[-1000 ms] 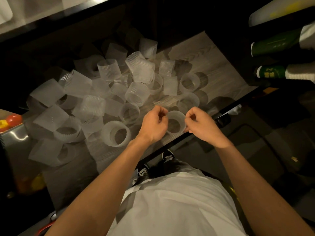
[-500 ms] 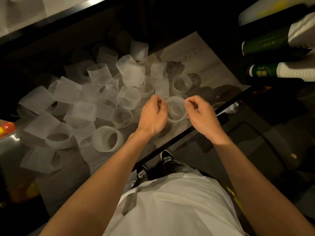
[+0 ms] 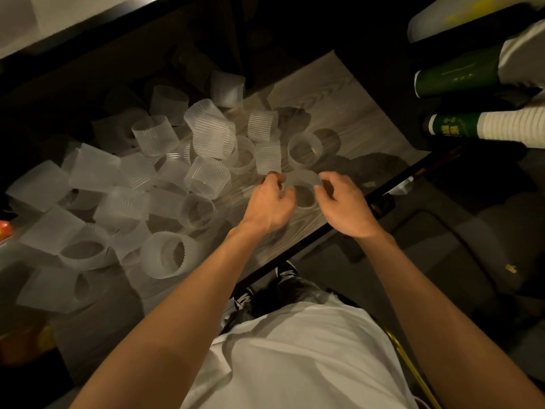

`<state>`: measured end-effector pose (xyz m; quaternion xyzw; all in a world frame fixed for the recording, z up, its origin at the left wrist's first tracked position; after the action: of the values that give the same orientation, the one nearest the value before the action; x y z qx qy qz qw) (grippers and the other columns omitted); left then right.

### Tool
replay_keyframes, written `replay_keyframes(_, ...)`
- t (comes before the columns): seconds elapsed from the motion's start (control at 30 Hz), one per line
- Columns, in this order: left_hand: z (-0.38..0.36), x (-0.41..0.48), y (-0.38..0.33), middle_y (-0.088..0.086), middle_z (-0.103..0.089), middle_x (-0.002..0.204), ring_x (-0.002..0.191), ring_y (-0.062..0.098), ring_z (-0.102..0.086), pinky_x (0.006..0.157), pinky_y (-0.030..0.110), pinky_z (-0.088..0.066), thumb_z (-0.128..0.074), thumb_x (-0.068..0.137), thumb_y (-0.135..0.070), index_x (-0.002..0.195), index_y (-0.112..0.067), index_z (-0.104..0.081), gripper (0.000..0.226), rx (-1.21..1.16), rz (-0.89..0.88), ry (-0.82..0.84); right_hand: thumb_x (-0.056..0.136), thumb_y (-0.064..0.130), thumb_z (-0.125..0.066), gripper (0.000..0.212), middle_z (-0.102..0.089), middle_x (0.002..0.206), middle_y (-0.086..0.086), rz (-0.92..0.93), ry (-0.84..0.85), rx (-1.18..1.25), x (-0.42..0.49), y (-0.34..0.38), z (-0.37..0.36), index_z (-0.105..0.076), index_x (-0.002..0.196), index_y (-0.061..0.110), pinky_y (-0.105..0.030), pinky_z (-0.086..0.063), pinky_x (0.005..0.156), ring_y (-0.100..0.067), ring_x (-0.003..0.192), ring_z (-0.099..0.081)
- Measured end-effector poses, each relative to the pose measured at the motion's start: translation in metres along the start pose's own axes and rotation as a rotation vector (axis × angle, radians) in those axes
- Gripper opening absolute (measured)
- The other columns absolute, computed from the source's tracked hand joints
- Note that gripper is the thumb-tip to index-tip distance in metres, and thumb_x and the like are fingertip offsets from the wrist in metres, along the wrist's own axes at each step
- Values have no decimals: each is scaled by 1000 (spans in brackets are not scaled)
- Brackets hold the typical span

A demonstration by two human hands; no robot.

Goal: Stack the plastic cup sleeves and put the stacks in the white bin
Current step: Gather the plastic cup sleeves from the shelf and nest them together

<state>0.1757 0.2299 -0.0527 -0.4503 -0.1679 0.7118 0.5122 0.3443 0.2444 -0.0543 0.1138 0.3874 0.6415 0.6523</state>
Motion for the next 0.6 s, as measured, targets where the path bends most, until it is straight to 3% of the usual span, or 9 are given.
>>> replay_keyframes(0.07, -6, 3, 2, 12, -55, 140, 127, 29, -54, 100, 34, -42, -46, 99, -41, 145, -9, -43, 56, 17, 76, 59, 102, 40, -49, 49, -56, 137, -9, -98, 99, 41, 3, -4, -6, -47, 145, 16, -37, -43, 103, -25, 127, -53)
replay_keyframes(0.13, -10, 7, 1, 12, -62, 133, 120, 29, -59, 94, 35, -45, -44, 96, -47, 142, -10, -47, 59, 42, 105, 102, 103, 40, -48, 46, -62, 131, -6, -158, 115, 141, 6, -7, -8, -52, 140, 14, -37, -45, 100, -23, 123, -57)
replay_keyframes(0.23, -1, 12, -13, 6, -70, 109, 99, 25, -67, 87, 36, -50, -42, 96, -47, 127, -13, -54, 48, 36, 94, 43, 104, 38, -45, 28, -65, 86, 1, -95, -50, 190, 10, -3, 9, -61, 93, 18, -33, -43, 74, -16, 84, -62)
replay_keyframes(0.3, 11, 17, -28, 4, -71, 93, 80, 21, -73, 81, 39, -55, -40, 96, -47, 110, -17, -55, 37, 0, 45, -20, 105, 38, -43, 33, -61, 77, 1, -35, -159, 215, 12, 8, 27, -56, 80, 22, -33, -42, 66, -13, 74, -60)
replay_keyframes(0.37, 24, 21, -45, 3, -71, 85, 64, 14, -73, 68, 32, -54, -39, 99, -45, 102, -18, -52, 30, -55, -6, -70, 105, 38, -41, 33, -63, 82, -2, 29, -240, 252, 19, 21, 44, -60, 87, 19, -35, -47, 70, -18, 79, -63)
replay_keyframes(0.43, 34, 26, -57, 1, -70, 85, 64, 11, -73, 64, 28, -54, -42, 101, -41, 100, -19, -51, 24, -125, -40, -126, 106, 37, -39, 33, -65, 92, -2, 75, -262, 275, 30, 32, 54, -65, 101, 17, -34, -49, 74, -18, 86, -63)
replay_keyframes(0.5, 38, 33, -62, -4, -68, 93, 78, 15, -74, 78, 36, -58, -44, 100, -42, 106, -20, -54, 25, -176, -66, -165, 107, 36, -38, 33, -66, 106, -1, 93, -233, 274, 43, 38, 54, -65, 116, 19, -30, -50, 82, -14, 96, -62)
replay_keyframes(0.6, 35, 40, -60, -2, -66, 119, 100, 21, -70, 96, 43, -53, -44, 97, -46, 132, -17, -53, 46, -151, -34, -125, 108, 32, -38, 34, -63, 118, 0, 96, -171, 212, 58, 34, 45, -61, 127, 18, -31, -48, 92, -13, 108, -59)
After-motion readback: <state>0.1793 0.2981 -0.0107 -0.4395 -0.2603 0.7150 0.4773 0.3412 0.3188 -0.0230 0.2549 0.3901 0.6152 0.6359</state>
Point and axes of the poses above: each hand's wrist, its own x-axis towards the middle knuckle, its own z-axis out of the back of the hand, y = z × x, the point moved 5 cm from there along x, towards the middle knuckle
